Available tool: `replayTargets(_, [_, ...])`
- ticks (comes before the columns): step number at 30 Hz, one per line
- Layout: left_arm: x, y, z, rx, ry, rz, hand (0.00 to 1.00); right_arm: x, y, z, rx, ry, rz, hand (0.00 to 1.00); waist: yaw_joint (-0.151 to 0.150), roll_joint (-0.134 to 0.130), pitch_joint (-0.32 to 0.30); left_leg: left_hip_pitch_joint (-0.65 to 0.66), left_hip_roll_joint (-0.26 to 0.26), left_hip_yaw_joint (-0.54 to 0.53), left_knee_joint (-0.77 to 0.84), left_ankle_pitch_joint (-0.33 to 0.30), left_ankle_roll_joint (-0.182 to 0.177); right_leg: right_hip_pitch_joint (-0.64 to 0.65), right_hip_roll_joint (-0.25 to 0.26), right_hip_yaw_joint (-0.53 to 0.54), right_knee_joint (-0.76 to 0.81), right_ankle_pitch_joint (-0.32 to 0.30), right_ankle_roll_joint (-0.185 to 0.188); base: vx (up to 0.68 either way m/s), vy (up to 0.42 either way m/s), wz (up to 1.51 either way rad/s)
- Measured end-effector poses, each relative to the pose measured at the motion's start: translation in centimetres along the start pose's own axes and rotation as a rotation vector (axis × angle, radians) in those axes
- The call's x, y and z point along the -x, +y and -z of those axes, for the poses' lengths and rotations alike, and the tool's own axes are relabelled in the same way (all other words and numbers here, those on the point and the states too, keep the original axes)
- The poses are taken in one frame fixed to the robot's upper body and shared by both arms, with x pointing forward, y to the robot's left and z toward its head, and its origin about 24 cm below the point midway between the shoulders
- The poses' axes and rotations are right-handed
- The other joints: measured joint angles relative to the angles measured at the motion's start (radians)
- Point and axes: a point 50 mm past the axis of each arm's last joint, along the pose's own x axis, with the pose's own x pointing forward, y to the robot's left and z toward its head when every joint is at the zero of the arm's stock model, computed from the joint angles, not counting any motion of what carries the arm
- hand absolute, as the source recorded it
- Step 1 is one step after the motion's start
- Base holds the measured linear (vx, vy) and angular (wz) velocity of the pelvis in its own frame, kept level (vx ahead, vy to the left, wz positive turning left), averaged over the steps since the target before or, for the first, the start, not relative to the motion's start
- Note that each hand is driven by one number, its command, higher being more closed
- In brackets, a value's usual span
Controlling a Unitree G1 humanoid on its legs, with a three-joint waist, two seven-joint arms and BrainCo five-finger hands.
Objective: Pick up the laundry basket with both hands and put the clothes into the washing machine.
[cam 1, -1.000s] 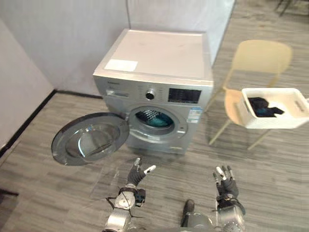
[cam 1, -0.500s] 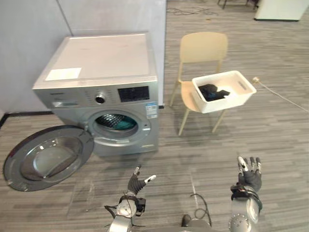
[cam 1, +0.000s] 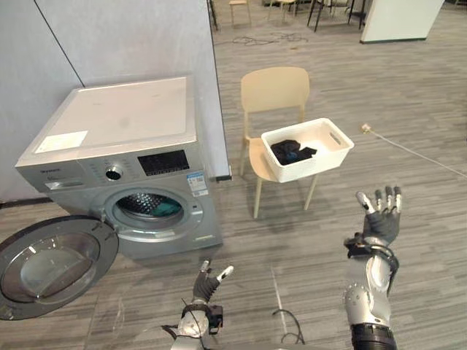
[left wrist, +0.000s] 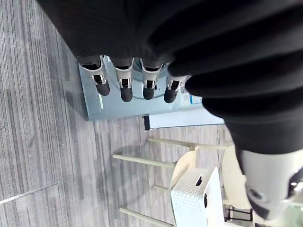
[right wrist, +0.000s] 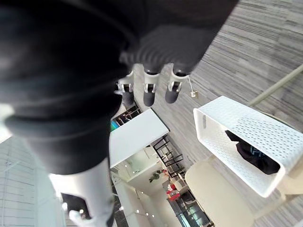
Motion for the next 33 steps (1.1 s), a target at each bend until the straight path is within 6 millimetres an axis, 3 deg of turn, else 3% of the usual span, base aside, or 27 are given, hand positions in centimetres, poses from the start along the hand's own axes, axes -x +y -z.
replayTargets(2, [0.1,-0.6,-0.3,0.003,-0.012,0.024,0.0,-0.6,0.4,-0.7,-0.016,-0.037,0.004,0.0,0.007,0.009,-0.006,-0.002,-0.091,0.02,-0.161,0.004,-0.001,0.024,0.001,-0.023,-0.007,-0.009,0.016,0.31,-0.023,0.32])
replayTargets(4, [0.1,-0.9,-0.2,0.005,-0.009,0.039,0.0,-0.8,0.8,-1.1,-0.026,-0.056,0.004,0.0,0.027,0.023,-0.018,0.031,-0.139,-0.019,-0.277,-0.004,0.031,0.046,0.004,-0.022,0.014,-0.052,0.051,0.32,0.022,0.07])
replayTargets(5, [0.1,-0.9,-0.1,0.012,-0.004,0.043,0.0,-0.6,0.7,-0.9,-0.031,-0.055,0.013,0.0,0.028,0.014,-0.02,0.063,-0.16,-0.032,-0.288,-0.003,0.095,0.044,-0.023,-0.031,0.113,-0.12,0.084,0.33,0.074,0.19])
replayTargets(6, [0.1,-0.9,0.2,0.013,0.009,0.044,0.0,-0.5,0.8,-0.8,-0.035,-0.05,0.018,0.0,0.024,0.009,-0.021,0.098,-0.176,-0.037,-0.293,-0.03,0.09,-0.013,-0.082,-0.037,0.325,-0.173,0.137,0.4,0.115,0.21])
replayTargets(7, [0.1,-0.9,0.3,0.011,0.016,0.045,0.0,-0.4,0.9,-0.7,-0.035,-0.05,0.016,0.0,0.025,-0.001,-0.021,0.126,-0.187,-0.033,-0.306,-0.042,0.087,-0.083,-0.135,-0.032,0.523,-0.178,0.147,0.28,0.087,0.1])
replayTargets(8, [0.1,-0.8,0.3,0.006,0.015,0.044,0.0,-0.3,1.1,-0.6,-0.036,-0.052,0.012,0.0,0.025,-0.01,-0.021,0.147,-0.196,-0.025,-0.311,-0.047,0.089,-0.132,-0.178,-0.025,0.665,-0.168,0.152,0.36,0.086,0.01])
replayTargets(9, [0.0,-0.3,0.3,-0.013,0.015,0.038,0.0,-0.1,1.5,-0.4,-0.037,-0.046,0.005,0.0,0.022,-0.043,-0.011,0.187,-0.219,-0.019,-0.311,-0.064,0.091,-0.205,-0.267,-0.024,0.91,-0.154,0.149,0.35,0.033,0.02])
replayTargets(10, [0.0,0.1,0.3,-0.031,0.021,0.033,0.0,0.1,1.8,0.1,-0.039,-0.03,-0.001,0.0,0.019,-0.058,-0.003,0.227,-0.227,-0.022,-0.308,-0.08,0.096,-0.255,-0.326,-0.038,1.069,-0.16,0.136,0.41,0.029,0.06])
replayTargets(12, [-0.1,0.4,0.3,-0.043,0.023,0.028,0.0,0.2,1.8,0.4,-0.043,-0.017,0.004,0.0,0.001,-0.055,-0.001,0.267,-0.226,-0.054,-0.324,-0.086,0.09,-0.278,-0.355,-0.062,1.133,-0.18,0.086,0.27,-0.017,0.32])
replayTargets(15, [-0.4,0.8,-0.2,-0.054,0.004,0.01,0.0,0.2,1.9,0.3,-0.045,-0.019,0.0,0.0,-0.025,-0.054,-0.001,0.295,-0.226,-0.105,-0.355,-0.087,0.084,-0.315,-0.349,-0.061,0.936,-0.188,0.067,0.28,-0.081,0.56])
replayTargets(17, [-0.7,0.5,-0.7,-0.054,-0.01,0.018,0.0,0.2,1.7,0.3,-0.043,-0.022,0.007,0.0,-0.03,-0.051,-0.001,0.282,-0.221,-0.147,-0.35,-0.09,0.068,-0.343,-0.344,0.007,0.729,-0.183,0.06,0.19,-0.187,0.58])
replayTargets(19, [-1.0,0.4,-1.1,-0.056,-0.024,0.023,0.0,0.1,1.2,0.1,-0.033,-0.026,0.023,0.0,-0.03,-0.042,0.003,0.274,-0.198,-0.192,-0.336,-0.1,0.027,-0.346,-0.329,0.121,0.565,-0.17,0.071,0.19,-0.298,0.59])
replayTargets(21, [-1.1,0.7,-0.9,-0.069,-0.011,0.019,0.0,0.3,0.8,0.1,-0.023,-0.02,0.029,0.0,-0.029,-0.038,0.004,0.272,-0.157,-0.251,-0.314,-0.108,-0.034,-0.324,-0.327,0.245,0.378,-0.077,0.107,0.18,-0.374,0.59])
replayTargets(22, [-1.1,0.8,-0.7,-0.075,-0.003,0.016,0.0,0.3,0.8,0.1,-0.023,-0.02,0.028,0.0,-0.028,-0.039,0.004,0.27,-0.143,-0.263,-0.305,-0.112,-0.053,-0.322,-0.327,0.265,0.345,-0.048,0.109,0.18,-0.455,0.49])
replayTargets(23, [-1.1,1.3,-0.3,-0.09,0.012,0.008,0.0,0.3,0.9,0.1,-0.021,-0.014,0.027,0.0,-0.028,-0.05,-0.001,0.266,-0.121,-0.29,-0.283,-0.123,-0.094,-0.307,-0.33,0.285,0.288,0.023,0.105,0.18,-0.525,0.52])
replayTargets(24, [-1.1,1.7,0.2,-0.103,0.038,0.0,0.0,0.4,0.3,-0.1,0.001,-0.017,0.033,0.0,-0.027,-0.045,-0.005,0.259,-0.087,-0.329,-0.256,-0.139,-0.154,-0.291,-0.317,0.288,0.29,0.094,0.161,0.16,-0.517,0.48])
replayTargets(26, [-0.7,1.2,1.0,-0.073,0.067,0.0,0.0,0.4,-0.2,-0.3,0.032,-0.02,0.035,0.0,-0.022,-0.005,-0.025,0.259,-0.034,-0.354,-0.279,-0.126,-0.179,-0.285,-0.266,0.253,0.296,0.07,0.139,0.13,-0.385,0.22])
replayTargets(27, [-0.3,0.3,1.5,-0.04,0.083,0.008,0.0,0.0,-0.6,-0.9,0.06,-0.048,0.036,0.0,-0.021,0.039,-0.05,0.283,0.015,-0.356,-0.333,-0.088,-0.223,-0.289,-0.218,0.228,0.308,0.052,0.131,0.2,-0.361,0.04])
replayTargets(29, [-0.2,0.1,1.6,-0.017,0.088,0.005,0.0,-0.1,-0.4,-1.2,0.085,-0.062,0.019,0.0,-0.018,0.059,-0.053,0.312,0.056,-0.351,-0.375,-0.035,-0.265,-0.294,-0.172,0.221,0.342,0.021,0.103,0.21,-0.344,-0.04])
replayTargets(31, [-0.2,0.5,1.7,0.001,0.09,-0.014,0.0,-0.2,-0.3,-1.2,0.107,-0.069,0.008,0.0,-0.021,0.059,-0.053,0.298,0.084,-0.368,-0.364,0.015,-0.249,-0.287,-0.152,0.19,0.362,-0.007,0.08,0.1,-0.347,0.18])
replayTargets(33, [-0.4,1.0,1.5,0.012,0.086,-0.029,0.0,-0.4,-0.6,-1.6,0.145,-0.087,0.006,0.0,-0.03,0.038,-0.039,0.243,0.103,-0.359,-0.293,0.081,-0.142,-0.259,-0.143,0.142,0.339,-0.02,0.065,0.03,-0.291,0.59])
